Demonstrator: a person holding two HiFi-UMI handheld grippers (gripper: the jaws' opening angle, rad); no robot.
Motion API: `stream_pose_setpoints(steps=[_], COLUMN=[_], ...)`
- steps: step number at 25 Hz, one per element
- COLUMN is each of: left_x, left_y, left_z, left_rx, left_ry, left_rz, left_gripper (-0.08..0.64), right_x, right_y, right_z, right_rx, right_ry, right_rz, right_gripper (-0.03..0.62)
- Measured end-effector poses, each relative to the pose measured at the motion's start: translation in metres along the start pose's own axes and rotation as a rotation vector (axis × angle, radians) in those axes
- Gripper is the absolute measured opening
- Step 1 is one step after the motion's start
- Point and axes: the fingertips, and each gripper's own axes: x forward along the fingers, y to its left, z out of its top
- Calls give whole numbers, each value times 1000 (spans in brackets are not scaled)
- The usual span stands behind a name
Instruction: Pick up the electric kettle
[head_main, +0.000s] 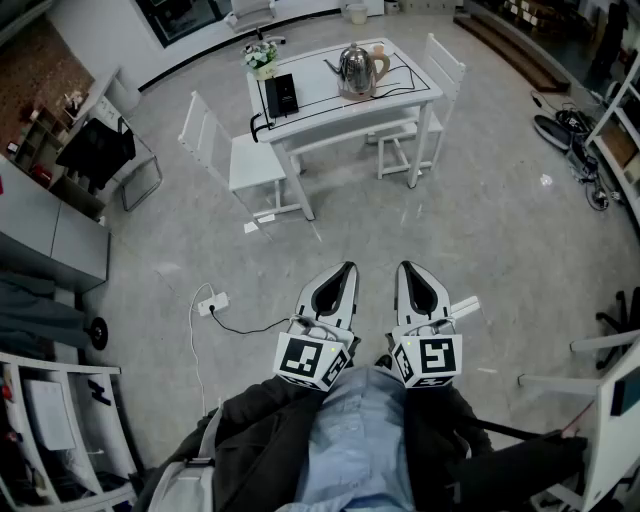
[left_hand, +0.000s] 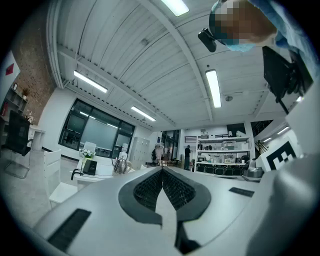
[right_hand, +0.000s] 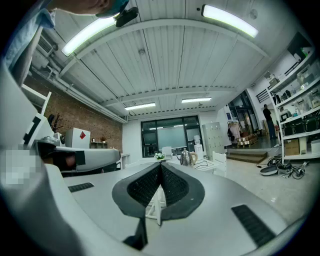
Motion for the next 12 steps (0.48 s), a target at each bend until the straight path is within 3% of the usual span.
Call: stream_pose_setpoints(steps=[12], left_x=[4], left_y=[-28], left_z=[-9], left_rx=[-1], left_ry=[28], left_rz=[-16], left_gripper=[8], right_x=[-21], right_y=[-16], right_z=[-4], right_rx=[20], right_ry=[0], right_rz=[5], right_gripper=[17])
